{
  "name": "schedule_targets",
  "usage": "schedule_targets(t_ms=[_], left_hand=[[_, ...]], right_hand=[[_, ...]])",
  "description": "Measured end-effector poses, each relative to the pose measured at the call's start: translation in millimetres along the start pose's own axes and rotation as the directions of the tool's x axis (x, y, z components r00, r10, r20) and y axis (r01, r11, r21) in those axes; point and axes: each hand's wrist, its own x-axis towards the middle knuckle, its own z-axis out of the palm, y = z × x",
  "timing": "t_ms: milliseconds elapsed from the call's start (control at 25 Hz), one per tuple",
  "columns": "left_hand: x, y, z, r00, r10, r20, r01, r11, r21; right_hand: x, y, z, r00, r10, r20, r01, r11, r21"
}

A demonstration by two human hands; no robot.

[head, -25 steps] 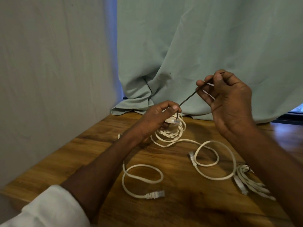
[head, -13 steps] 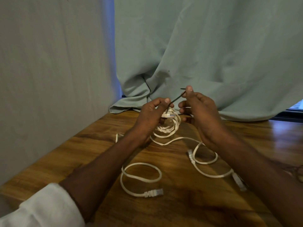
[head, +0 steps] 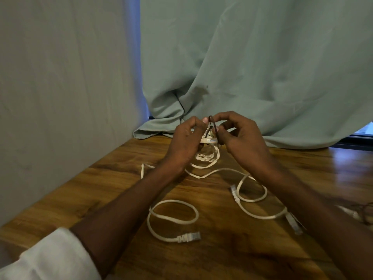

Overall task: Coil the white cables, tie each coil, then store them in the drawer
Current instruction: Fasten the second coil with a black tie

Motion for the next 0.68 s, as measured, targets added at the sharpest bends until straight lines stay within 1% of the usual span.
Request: schedule_targets(t_ms=[120,200,280,400,520,600,680], left_hand=[[-2,1,1,0.993,0.101,0.069,-0.105,0.992,0.072],[-2,0,4,0.99,0.103,0.097,-0.11,0.991,0.071],[-1,2,3,0.996,0.046,0.08,-0.05,0.998,0.048],[2,6,-1,0.992,-0.04,0.121,0.044,0.998,-0.033],[3,10,-6,0.976,-0.071,0.207,0.111,0.976,-0.187],[3,14,-10,0.946,-0.082,0.314,0.171,0.948,-0.267],[2,17,-13,0.923,-0.077,0.378,0.179,0.953,-0.243]], right_hand=[[0,3,-2,0.999,0.053,-0.007,-0.053,0.998,0.044],[1,2,-6,0.993,0.113,0.029,-0.116,0.982,0.148],[3,1,-13,0.972,0.221,0.083,-0.236,0.919,0.316],[5,0,-20,0.918,0.371,0.136,-0.392,0.811,0.435],[8,-2,-21,0.904,0.404,0.136,-0.419,0.785,0.456],[9,-3,-23,0.907,0.409,0.1,-0.404,0.776,0.484],[8,-3,-24,0.905,0.416,0.086,-0.4,0.766,0.504]])
